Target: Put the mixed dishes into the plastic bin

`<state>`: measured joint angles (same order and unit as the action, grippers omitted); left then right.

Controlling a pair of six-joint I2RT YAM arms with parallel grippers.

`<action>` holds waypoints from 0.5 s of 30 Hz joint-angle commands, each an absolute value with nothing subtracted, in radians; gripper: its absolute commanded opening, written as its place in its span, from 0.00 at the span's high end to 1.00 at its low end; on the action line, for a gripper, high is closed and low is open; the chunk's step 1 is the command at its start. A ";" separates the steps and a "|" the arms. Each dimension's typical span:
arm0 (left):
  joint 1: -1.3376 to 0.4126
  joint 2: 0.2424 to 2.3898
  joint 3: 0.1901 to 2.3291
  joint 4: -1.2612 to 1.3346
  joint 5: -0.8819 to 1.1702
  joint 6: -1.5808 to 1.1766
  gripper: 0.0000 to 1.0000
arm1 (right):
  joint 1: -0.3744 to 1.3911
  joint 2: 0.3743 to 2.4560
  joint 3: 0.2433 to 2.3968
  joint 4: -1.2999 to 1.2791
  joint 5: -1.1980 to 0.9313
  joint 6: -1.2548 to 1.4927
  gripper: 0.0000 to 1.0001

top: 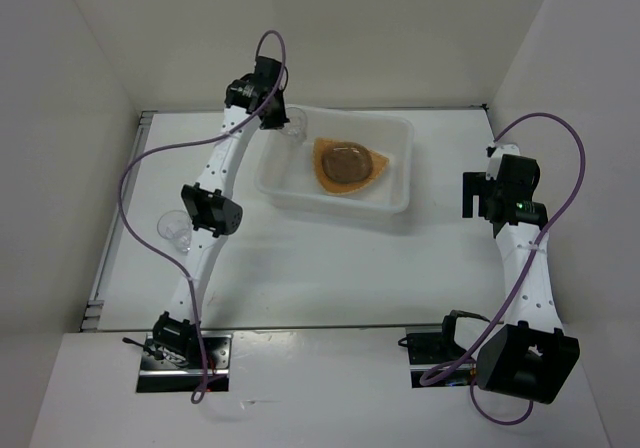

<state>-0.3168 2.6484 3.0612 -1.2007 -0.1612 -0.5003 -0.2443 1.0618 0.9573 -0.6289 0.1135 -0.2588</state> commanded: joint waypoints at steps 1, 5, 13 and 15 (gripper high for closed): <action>-0.360 2.712 3.089 -1.221 -0.219 -0.505 0.94 | -0.236 1.040 0.957 -0.584 0.124 -0.241 0.03; -0.373 2.747 3.089 -1.221 -0.229 -0.514 0.90 | -0.236 1.040 0.957 -0.584 0.133 -0.241 0.03; -0.373 2.758 3.098 -1.250 -0.267 -0.532 0.66 | -0.236 1.049 0.957 -0.584 0.133 -0.241 0.03; -0.373 2.728 3.123 -1.259 -0.278 -0.532 0.56 | -0.236 1.049 0.957 -0.584 0.133 -0.241 0.03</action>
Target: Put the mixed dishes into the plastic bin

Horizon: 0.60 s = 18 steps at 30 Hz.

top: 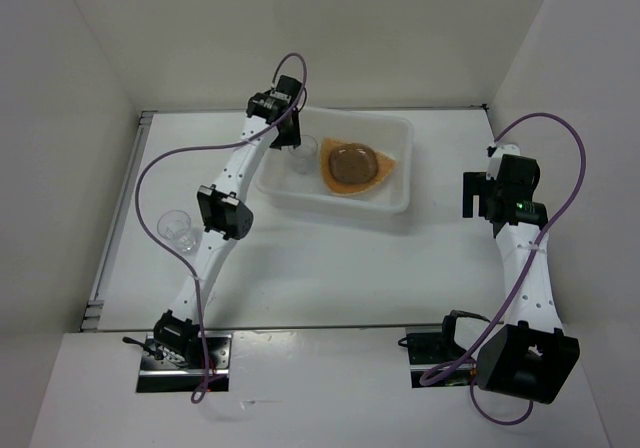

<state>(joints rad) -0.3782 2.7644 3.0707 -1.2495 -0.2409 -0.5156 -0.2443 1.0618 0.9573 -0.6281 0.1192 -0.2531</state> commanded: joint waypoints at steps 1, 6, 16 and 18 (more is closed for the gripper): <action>-0.373 2.711 3.135 -1.259 -0.287 -0.532 0.50 | -0.236 1.049 0.957 -0.584 0.133 -0.241 0.03; -0.345 2.516 3.135 -1.269 -0.333 -0.532 0.00 | -0.227 1.058 0.957 -0.584 0.133 -0.241 0.02; -0.141 1.877 2.431 -1.273 -0.505 -0.709 0.00 | -0.207 1.039 0.948 -0.575 0.124 -0.241 0.02; -0.040 1.719 2.126 -1.059 -0.448 -0.665 0.00 | -0.207 1.039 0.948 -0.575 0.124 -0.241 0.02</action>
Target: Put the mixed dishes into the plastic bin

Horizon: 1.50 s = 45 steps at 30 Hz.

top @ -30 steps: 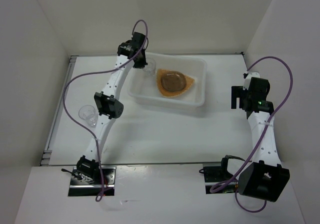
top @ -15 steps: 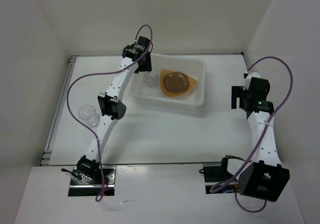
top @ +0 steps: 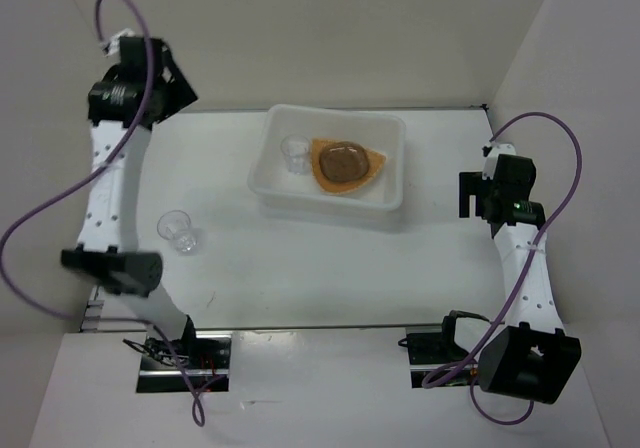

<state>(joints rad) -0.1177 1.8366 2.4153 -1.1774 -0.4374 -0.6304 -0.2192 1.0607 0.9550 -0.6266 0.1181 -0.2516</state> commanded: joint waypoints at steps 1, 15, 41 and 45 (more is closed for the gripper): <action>0.003 1.551 1.831 -0.984 -0.357 -0.664 0.00 | -0.198 1.039 0.948 -0.575 0.124 -0.241 0.02; 0.202 1.244 1.108 -0.828 -0.210 -0.684 0.02 | -0.160 1.048 0.948 -0.575 0.124 -0.241 0.02; 0.284 1.465 1.074 -0.750 -0.149 -0.643 1.00 | -0.150 1.048 0.948 -0.575 0.133 -0.241 0.02; 0.284 1.344 1.146 -0.736 -0.124 -0.657 1.00 | -0.150 1.048 0.948 -0.566 0.133 -0.241 0.02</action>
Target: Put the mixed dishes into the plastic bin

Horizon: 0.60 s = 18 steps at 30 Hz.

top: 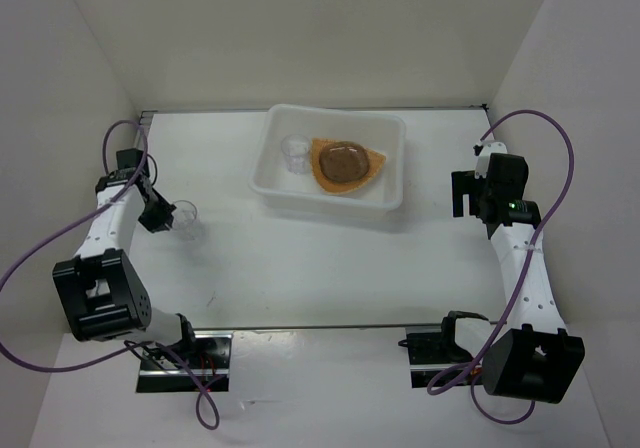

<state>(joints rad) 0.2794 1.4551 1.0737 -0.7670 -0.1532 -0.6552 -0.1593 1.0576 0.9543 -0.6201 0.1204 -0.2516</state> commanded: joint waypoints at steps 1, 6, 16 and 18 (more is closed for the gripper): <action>0.284 1.344 1.216 -0.736 -0.091 -0.675 1.00 | -0.150 1.048 0.948 -0.566 0.133 -0.241 0.02; 0.284 1.376 1.391 -0.675 0.113 -0.761 1.00 | -0.150 1.048 0.948 -0.566 0.133 -0.241 0.02; -0.076 1.712 1.923 -0.780 0.145 -0.422 1.00 | -0.150 1.048 0.948 -0.566 0.133 -0.241 0.02; -0.129 1.787 1.983 -0.843 0.071 -0.354 1.00 | -0.150 1.039 0.948 -0.566 0.133 -0.241 0.02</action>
